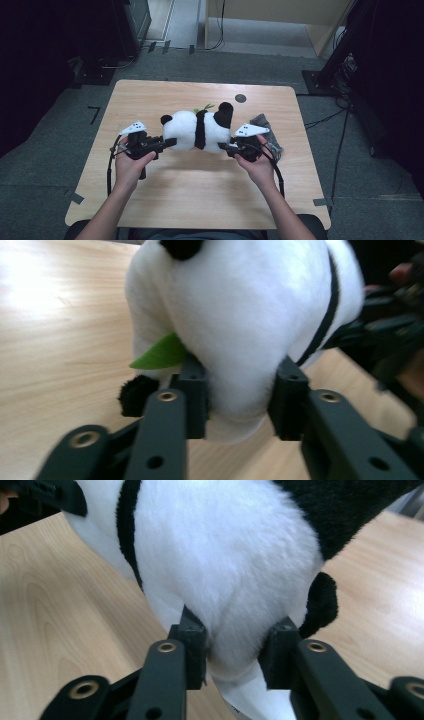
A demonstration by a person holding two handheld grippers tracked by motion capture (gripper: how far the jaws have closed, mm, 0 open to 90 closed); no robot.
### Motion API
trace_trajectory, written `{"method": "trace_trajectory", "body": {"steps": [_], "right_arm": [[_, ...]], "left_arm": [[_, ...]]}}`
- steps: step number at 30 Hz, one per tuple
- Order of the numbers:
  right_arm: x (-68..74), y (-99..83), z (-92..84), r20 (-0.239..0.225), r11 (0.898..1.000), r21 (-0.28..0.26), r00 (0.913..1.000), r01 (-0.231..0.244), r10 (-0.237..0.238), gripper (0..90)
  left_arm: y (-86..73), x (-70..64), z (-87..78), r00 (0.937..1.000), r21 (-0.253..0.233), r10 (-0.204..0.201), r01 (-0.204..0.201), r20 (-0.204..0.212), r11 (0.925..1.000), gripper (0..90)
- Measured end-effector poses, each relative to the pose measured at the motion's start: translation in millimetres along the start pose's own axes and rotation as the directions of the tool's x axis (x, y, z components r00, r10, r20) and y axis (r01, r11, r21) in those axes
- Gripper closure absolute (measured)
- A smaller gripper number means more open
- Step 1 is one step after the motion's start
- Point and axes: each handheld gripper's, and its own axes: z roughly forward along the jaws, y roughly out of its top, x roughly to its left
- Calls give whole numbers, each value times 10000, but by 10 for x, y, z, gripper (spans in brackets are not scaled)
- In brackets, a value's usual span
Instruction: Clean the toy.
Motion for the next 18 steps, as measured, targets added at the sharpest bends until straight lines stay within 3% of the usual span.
{"method": "trace_trajectory", "body": {"steps": [6, 10, 14, 18], "right_arm": [[-108, 47, -126, -606, 9931, 131, 9912, -1167, 1173, 719], [-147, 79, -201, -642, 9901, 74, 9880, -1400, 1402, 717], [-194, 80, -256, -683, 9874, 121, 9851, -1577, 1581, 718], [-183, 100, -301, -605, 9876, 82, 9858, -1568, 1570, 722]], "left_arm": [[-14, -7, 16, 9957, -535, 896, -908, -254, 9944, 402], [-55, -22, 23, 9816, -335, 1835, -1854, -519, 9821, 358], [-101, -2, 16, 9753, -273, 2142, -2159, -540, 9760, 330], [-150, 18, 36, 9802, 5, 1972, -1972, -161, 9804, 316]]}}
